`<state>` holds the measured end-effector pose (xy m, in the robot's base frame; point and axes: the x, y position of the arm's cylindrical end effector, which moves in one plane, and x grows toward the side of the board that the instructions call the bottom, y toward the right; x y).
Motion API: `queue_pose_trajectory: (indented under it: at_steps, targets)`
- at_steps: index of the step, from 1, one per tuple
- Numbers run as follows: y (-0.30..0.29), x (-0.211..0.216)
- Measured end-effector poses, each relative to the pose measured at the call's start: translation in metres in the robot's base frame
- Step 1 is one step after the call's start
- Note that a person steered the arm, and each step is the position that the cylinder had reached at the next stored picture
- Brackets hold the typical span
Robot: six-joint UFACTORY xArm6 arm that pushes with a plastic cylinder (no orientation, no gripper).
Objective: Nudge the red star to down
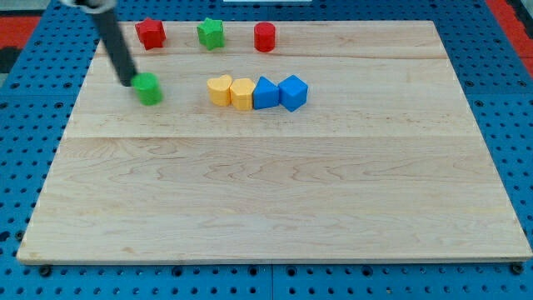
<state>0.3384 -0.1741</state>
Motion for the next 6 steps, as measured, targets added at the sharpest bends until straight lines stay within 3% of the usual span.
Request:
queue_pose_trajectory:
  at_steps: [1,2,3,4,5,6]
  targets:
    - [0.000,-0.013]
    - [-0.038,-0.068]
    - [-0.095,-0.069]
    - [-0.130,-0.119]
    - [-0.112,-0.147]
    - [-0.034,-0.147]
